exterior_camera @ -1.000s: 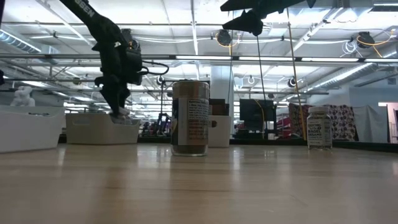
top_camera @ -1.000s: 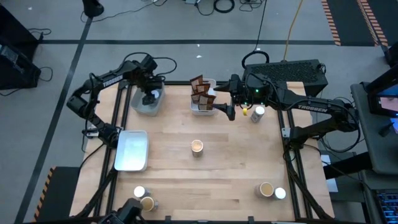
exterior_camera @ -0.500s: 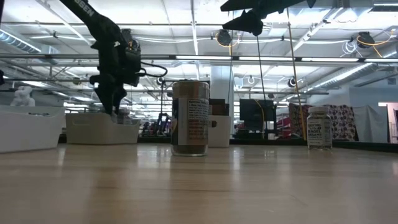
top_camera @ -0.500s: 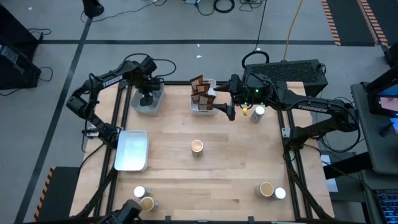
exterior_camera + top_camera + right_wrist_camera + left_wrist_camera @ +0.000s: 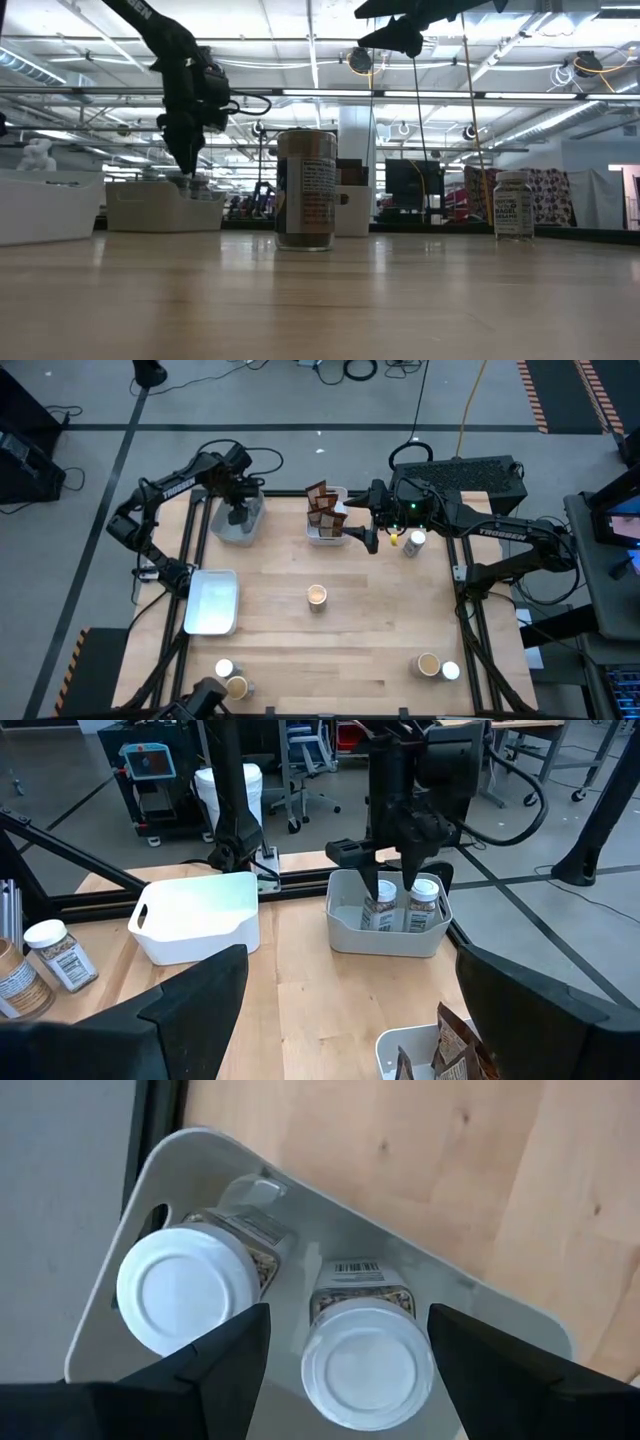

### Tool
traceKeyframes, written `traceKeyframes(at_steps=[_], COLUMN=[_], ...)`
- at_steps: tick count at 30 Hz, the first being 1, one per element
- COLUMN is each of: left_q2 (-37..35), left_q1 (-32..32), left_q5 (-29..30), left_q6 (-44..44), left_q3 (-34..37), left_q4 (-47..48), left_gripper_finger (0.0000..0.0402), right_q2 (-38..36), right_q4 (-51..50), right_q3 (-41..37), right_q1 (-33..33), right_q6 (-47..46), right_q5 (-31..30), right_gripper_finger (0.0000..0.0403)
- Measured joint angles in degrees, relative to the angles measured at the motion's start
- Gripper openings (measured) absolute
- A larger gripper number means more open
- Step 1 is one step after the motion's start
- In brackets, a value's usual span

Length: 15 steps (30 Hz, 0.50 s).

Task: Sort spices by type
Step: Put the white seasoning bottle into the gray bin

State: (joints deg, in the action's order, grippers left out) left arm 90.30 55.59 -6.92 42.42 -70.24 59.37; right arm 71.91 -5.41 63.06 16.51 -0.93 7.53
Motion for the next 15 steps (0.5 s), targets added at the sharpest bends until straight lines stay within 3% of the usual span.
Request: traceKeyframes(at_steps=[15], left_q2=[0.00], left_q1=[0.00], left_q5=[1.42], left_q6=[-6.15], left_q3=[-0.02], left_q4=[3.11], left_gripper_finger=[0.0277], right_q2=[-0.01], right_q4=[-0.02], right_q3=[0.00], right_q1=[0.00], right_q6=[0.33], right_q5=[0.02], right_gripper_finger=[0.0341])
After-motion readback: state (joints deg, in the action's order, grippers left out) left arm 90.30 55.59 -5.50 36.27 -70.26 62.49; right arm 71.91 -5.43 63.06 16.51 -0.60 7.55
